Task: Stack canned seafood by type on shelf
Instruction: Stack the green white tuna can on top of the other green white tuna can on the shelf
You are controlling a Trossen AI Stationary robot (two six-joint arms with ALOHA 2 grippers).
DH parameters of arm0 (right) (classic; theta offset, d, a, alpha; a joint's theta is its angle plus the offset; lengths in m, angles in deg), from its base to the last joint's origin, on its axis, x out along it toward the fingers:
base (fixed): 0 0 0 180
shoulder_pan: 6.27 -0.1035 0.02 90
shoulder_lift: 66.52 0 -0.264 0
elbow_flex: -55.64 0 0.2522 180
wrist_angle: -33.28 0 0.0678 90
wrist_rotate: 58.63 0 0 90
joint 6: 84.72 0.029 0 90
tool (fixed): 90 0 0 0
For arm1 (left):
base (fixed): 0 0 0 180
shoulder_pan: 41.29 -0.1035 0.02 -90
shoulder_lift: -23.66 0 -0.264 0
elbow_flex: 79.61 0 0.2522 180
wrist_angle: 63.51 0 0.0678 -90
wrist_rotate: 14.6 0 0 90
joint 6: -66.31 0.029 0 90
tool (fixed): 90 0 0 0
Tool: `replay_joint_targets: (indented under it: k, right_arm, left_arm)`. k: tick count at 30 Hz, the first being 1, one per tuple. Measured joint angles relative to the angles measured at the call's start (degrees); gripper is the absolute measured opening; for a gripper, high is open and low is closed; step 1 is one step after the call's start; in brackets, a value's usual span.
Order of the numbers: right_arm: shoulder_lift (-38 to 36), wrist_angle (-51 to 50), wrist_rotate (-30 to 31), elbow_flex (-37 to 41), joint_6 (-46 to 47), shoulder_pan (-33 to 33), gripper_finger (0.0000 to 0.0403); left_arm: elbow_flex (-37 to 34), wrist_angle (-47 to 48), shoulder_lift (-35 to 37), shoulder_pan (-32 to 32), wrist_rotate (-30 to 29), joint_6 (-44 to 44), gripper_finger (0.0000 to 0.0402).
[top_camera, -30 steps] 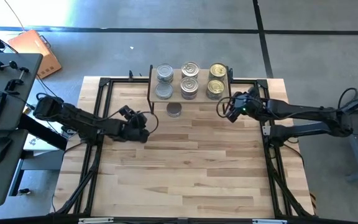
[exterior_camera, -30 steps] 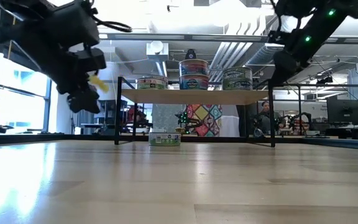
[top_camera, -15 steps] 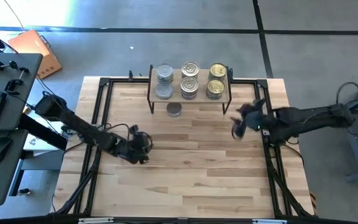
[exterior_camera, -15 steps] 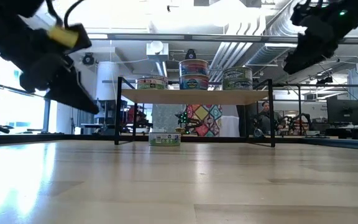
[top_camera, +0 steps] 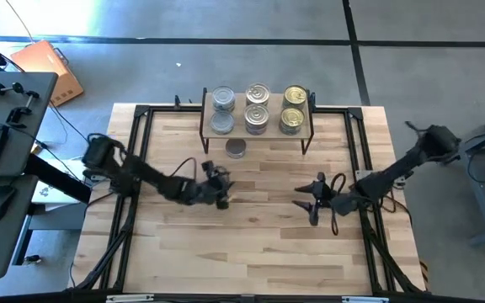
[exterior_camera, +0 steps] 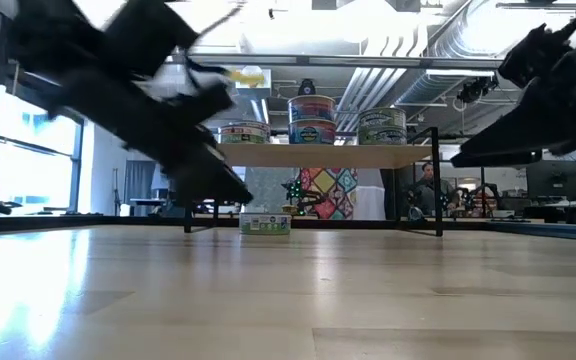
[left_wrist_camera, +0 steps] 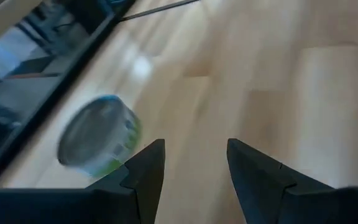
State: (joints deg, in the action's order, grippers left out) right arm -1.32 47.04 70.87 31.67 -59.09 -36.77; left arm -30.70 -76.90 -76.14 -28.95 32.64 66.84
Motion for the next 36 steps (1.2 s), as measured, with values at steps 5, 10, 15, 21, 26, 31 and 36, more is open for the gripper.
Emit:
replay_joint_targets:
  k: [5, 10, 15, 21, 26, 31, 36]
  right_arm:
    - [6.87, 3.99, 3.73, -1.11, -0.67, 0.05, 0.0209]
    - [10.86, 4.03, 4.01, -3.61, -1.66, 1.32, 0.0209]
    - [12.69, 4.11, 3.66, -5.09, -2.55, 2.13, 0.0209]
    - [13.71, 4.25, 3.01, -5.74, -3.61, 3.16, 0.0209]
    - [14.56, 4.93, 1.97, -6.36, -3.27, 4.09, 0.0209]
    - [14.67, 5.45, 1.93, -6.37, -3.00, 4.26, 0.0209]
    - [14.70, 6.28, 1.91, -6.37, -3.17, 4.26, 0.0209]
  left_arm:
    - [5.56, -0.09, -5.72, -7.50, 0.79, 5.08, 0.0168]
    - [9.36, -0.56, -9.46, -13.57, 4.54, 8.35, 0.0168]
    - [10.71, -0.08, -11.80, -17.06, 9.48, 9.83, 0.0168]
    - [11.17, 1.40, -12.07, -16.37, 13.06, 8.37, 0.0168]
    - [11.20, 3.17, -10.83, -11.20, 21.49, 6.76, 0.0168]
    - [11.05, 6.29, -8.55, -3.74, 28.25, 5.42, 0.0168]
    - [10.81, 15.44, -4.68, 3.77, 16.49, 3.34, 0.0168]
